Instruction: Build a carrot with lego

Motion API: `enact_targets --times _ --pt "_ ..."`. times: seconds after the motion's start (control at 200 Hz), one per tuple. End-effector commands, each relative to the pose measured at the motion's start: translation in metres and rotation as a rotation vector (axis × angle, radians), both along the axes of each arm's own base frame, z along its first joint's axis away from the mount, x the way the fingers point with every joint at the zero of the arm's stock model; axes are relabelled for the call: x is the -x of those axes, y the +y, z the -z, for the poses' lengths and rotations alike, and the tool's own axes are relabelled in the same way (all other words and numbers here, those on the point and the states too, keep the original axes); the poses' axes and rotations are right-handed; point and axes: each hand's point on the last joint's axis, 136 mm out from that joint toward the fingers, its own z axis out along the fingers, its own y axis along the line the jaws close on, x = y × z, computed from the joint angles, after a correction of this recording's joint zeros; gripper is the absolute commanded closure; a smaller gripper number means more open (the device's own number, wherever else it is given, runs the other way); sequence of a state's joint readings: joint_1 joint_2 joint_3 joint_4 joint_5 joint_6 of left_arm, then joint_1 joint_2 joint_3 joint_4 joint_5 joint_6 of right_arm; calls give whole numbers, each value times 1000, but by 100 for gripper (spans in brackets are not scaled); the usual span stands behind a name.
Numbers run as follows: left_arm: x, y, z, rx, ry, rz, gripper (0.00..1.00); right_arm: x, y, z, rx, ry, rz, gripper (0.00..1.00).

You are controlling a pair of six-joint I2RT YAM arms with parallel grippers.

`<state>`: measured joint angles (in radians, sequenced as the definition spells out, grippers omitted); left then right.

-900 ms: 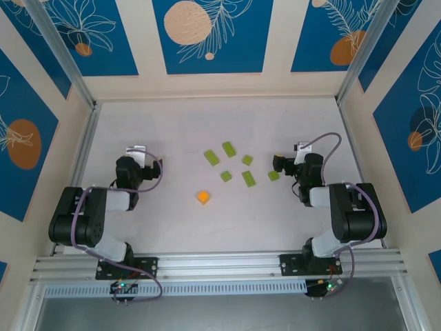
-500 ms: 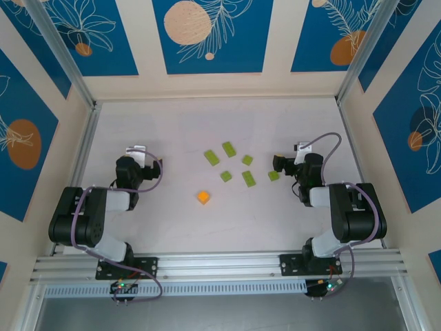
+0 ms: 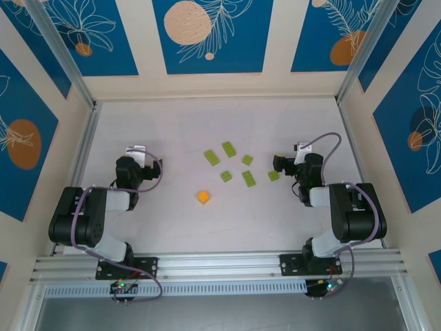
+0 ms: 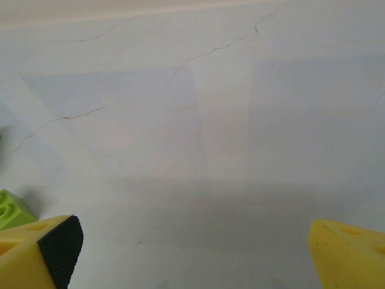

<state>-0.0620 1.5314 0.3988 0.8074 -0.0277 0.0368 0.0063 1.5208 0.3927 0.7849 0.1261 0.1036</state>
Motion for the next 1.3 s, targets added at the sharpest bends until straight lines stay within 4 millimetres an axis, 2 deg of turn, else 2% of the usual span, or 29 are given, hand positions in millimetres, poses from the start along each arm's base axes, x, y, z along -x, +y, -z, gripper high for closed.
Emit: enact_targets --times 0.0,0.06,0.16,0.205,0.32,0.37,0.44,0.535,0.62,0.655,0.715,0.825,0.92,1.055,1.15,1.29 --pt "-3 4 -12 -26 -9 -33 1 -8 2 -14 -12 -49 -12 5" --pt "-3 4 -26 -36 8 -32 1 -9 -5 -17 -9 -28 34 7" --pt "3 -1 -45 -64 -33 -26 1 -11 -28 -28 -5 45 180 10" --pt "7 -2 -55 -58 -36 -37 1 -9 -31 -33 -20 65 205 11" --pt "16 13 -96 44 -24 -162 1 0 -12 -53 -79 84 151 13" --pt "18 6 -113 74 -53 -126 1 5 -1 -63 -115 104 114 13" --pt "22 -2 -124 118 -63 -90 1 11 18 -78 -161 169 61 11" --pt "25 13 -122 190 -45 -216 1 22 48 -89 -159 282 -18 11" --pt "41 53 -109 261 20 -511 1 34 82 -95 -123 361 -114 11" --pt "45 60 -109 283 34 -560 1 37 97 -97 -105 394 -155 12" --pt "39 49 -115 301 32 -487 1 43 122 -95 -80 468 -219 14" --pt "34 31 -122 349 28 -381 1 38 162 -91 -57 617 -320 17" --pt "37 32 -114 359 66 -406 1 25 189 -74 -17 727 -357 23" --pt "38 34 -98 337 113 -420 1 10 231 -54 52 788 -427 24" --pt "35 29 -89 335 157 -402 1 4 252 -37 98 841 -461 25" --pt "30 28 -76 335 232 -425 1 -5 276 -21 112 870 -510 28"
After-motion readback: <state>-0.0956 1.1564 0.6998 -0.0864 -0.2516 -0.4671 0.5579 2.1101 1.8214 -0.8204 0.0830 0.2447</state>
